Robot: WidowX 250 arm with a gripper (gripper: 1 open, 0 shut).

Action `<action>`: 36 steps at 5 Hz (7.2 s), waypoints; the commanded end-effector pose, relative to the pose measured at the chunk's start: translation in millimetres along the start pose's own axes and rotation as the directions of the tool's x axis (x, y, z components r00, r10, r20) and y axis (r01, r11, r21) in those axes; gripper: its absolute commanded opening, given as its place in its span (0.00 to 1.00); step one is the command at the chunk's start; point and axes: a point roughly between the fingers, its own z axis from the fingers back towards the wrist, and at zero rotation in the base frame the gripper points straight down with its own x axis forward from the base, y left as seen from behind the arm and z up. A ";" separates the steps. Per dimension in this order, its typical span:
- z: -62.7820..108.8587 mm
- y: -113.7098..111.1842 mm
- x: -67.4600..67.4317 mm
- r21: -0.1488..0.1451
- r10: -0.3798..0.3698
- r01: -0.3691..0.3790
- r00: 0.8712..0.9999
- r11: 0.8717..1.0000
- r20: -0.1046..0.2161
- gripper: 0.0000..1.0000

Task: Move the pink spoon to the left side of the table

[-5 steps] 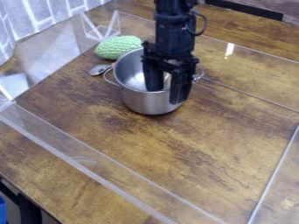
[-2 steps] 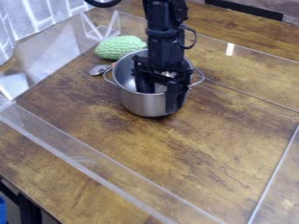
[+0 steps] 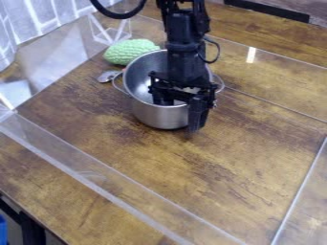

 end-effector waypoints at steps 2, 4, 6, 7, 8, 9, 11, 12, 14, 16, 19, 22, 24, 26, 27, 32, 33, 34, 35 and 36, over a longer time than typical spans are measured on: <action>10.2 -2.2 -4.1 -0.009 0.066 -0.065 0.996 0.998 0.060 1.00; 13.6 -0.5 0.3 -0.002 -0.002 0.002 0.998 1.000 0.056 0.00; -1.0 -9.0 7.0 -0.008 -0.008 0.008 0.998 1.000 0.060 0.00; -2.3 2.7 12.0 -0.020 0.033 -0.032 0.997 0.999 0.068 0.00; -3.1 14.3 16.4 -0.031 0.075 -0.073 0.994 0.997 0.076 0.00; -1.0 16.3 16.5 -0.022 0.014 -0.012 0.997 1.000 0.070 0.00; 7.6 9.9 16.3 -0.029 0.006 -0.004 0.997 1.000 0.078 0.00; 10.3 2.4 17.0 -0.043 0.058 -0.054 0.994 0.998 0.088 0.00; 6.6 -2.5 23.7 -0.042 0.019 -0.015 0.996 0.999 0.091 0.00; 14.1 -16.9 23.7 -0.051 0.017 -0.012 0.995 0.999 0.097 0.00; 2.1 -9.6 19.9 -0.076 0.077 -0.068 0.991 0.995 0.110 0.00; -7.1 26.1 7.1 -0.081 0.057 -0.048 0.993 0.996 0.108 0.00; -12.5 24.1 7.7 -0.098 0.113 -0.102 0.987 0.990 0.116 0.00; 2.9 13.2 14.1 -0.091 0.056 -0.046 0.992 0.995 0.111 0.00; -0.2 12.1 15.2 -0.089 0.036 -0.026 0.993 0.996 0.109 0.00; 10.0 0.7 2.9 -0.122 0.139 -0.124 0.983 0.985 0.123 0.00; 9.0 -4.7 7.4 -0.128 0.157 -0.141 0.980 0.982 0.126 0.00; 8.0 -10.1 12.2 -0.134 0.174 -0.157 0.976 0.978 0.129 0.00; 1.1 -8.5 12.6 -0.141 0.204 -0.185 0.970 0.973 0.132 0.00; -0.8 -16.3 13.3 -0.137 0.183 -0.165 0.974 0.977 0.132 0.00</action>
